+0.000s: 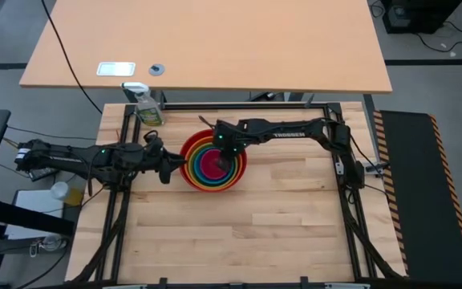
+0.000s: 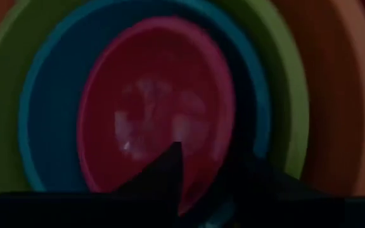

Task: Nest bowls inside each other
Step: Stack the red bowl on the blue bowl, then return to Home Position

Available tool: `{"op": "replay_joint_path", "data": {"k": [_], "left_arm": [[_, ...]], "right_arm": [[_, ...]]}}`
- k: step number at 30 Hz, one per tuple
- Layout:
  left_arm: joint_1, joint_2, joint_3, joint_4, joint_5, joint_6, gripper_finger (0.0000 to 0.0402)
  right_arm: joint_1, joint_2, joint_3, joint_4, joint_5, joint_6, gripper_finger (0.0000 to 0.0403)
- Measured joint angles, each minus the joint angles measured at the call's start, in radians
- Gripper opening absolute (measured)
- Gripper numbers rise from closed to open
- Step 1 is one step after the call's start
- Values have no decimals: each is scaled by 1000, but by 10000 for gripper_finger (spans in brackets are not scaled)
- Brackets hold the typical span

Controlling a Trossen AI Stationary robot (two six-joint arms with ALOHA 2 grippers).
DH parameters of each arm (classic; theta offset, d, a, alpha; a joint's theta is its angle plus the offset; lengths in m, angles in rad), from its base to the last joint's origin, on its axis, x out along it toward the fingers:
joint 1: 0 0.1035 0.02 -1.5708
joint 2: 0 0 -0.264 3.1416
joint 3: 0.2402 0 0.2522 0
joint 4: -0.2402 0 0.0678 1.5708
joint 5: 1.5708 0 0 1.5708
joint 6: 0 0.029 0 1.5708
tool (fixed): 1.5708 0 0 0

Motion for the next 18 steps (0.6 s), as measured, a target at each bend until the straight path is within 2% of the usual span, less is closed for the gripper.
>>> {"op": "replay_joint_path", "data": {"k": [7,10,14,18], "left_arm": [[-2,0,0,6,0,-34,128],[-2,0,0,8,17,-34,128],[-1,0,0,22,19,-28,128],[-1,1,0,58,19,20,128]], "right_arm": [[-23,-39,0,-73,-12,16,213],[-34,-69,0,-79,16,48,242],[-48,-112,0,-89,49,52,259],[-59,-154,-1,-153,105,80,258]]}}
